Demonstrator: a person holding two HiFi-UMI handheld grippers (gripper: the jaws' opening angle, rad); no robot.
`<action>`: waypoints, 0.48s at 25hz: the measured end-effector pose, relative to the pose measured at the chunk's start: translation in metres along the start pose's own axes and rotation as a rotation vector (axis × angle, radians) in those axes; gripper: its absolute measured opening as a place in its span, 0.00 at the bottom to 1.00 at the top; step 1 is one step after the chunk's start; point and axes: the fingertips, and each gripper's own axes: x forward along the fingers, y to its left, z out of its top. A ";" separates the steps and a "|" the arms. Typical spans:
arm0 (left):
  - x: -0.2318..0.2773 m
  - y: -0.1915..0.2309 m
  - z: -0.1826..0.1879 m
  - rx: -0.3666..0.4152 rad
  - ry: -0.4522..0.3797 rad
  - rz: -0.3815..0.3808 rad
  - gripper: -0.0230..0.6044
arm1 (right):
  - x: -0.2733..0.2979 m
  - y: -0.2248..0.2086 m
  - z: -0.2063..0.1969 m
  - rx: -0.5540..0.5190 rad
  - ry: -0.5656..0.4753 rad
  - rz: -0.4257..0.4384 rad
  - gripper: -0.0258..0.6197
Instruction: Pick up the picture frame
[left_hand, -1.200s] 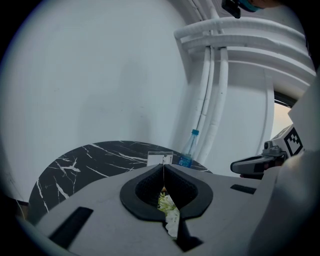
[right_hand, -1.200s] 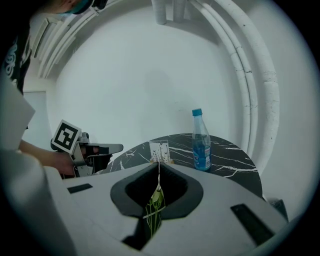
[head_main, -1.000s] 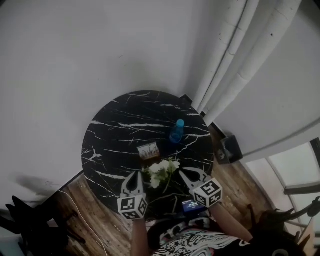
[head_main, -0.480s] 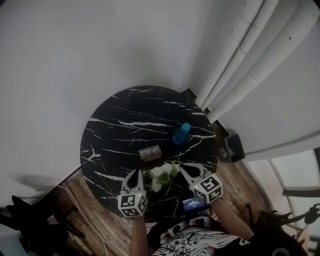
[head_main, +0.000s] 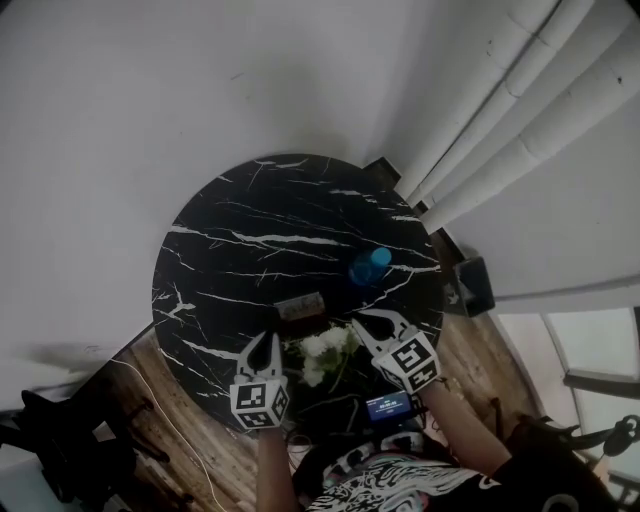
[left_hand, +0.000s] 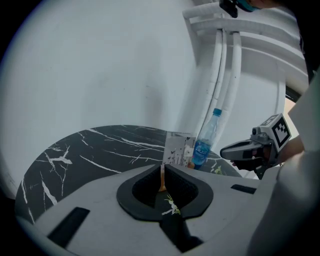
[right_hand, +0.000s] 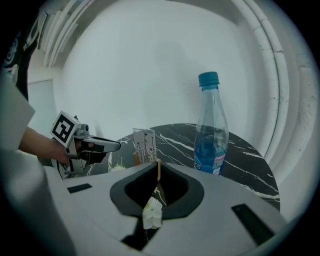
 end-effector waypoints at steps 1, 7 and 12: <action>0.003 0.000 -0.002 0.023 0.009 0.001 0.06 | 0.003 -0.001 -0.002 0.003 0.006 0.006 0.07; 0.021 0.003 -0.018 0.119 0.065 -0.026 0.07 | 0.025 -0.005 -0.013 -0.003 0.051 0.052 0.07; 0.036 0.002 -0.026 0.038 0.082 -0.079 0.20 | 0.038 -0.007 -0.023 -0.006 0.084 0.088 0.11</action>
